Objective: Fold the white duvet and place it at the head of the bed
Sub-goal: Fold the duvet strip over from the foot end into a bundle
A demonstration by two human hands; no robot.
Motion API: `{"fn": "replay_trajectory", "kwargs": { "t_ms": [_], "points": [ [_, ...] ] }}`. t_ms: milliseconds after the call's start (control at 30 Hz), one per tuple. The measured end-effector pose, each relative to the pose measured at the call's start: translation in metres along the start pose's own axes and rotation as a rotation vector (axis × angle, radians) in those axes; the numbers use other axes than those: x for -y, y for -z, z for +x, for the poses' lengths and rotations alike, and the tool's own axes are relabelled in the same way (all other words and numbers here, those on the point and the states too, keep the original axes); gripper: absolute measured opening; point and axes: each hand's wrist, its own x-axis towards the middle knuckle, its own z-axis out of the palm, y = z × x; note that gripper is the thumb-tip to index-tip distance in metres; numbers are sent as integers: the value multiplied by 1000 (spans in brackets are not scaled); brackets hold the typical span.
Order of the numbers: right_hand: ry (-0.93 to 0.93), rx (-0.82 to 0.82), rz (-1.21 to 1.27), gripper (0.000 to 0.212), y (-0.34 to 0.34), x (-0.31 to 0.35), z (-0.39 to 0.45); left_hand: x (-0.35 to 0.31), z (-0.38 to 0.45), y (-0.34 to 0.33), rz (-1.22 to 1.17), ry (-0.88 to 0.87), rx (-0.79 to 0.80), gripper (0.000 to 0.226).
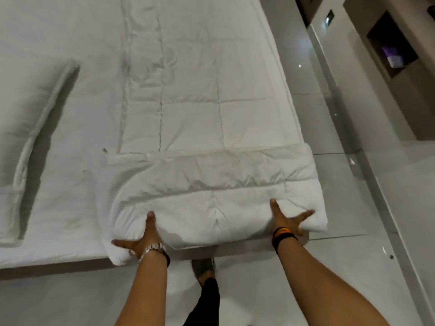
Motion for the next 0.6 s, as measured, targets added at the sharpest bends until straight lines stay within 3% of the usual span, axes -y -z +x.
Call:
{"fn": "replay_trajectory", "kwargs": {
  "t_ms": [133, 300, 467, 600],
  "points": [
    [119, -16, 204, 132, -6, -3, 18, 4, 2, -3, -201, -88, 65, 130],
    [263, 57, 231, 114, 30, -31, 9, 29, -14, 43, -213, -289, 46, 104],
    [234, 89, 188, 113, 93, -98, -12, 95, -48, 119, -206, -206, 40, 108],
    [215, 92, 158, 116, 122, -118, -36, 99, -67, 157, -141, -157, 29, 112]
  ]
}}
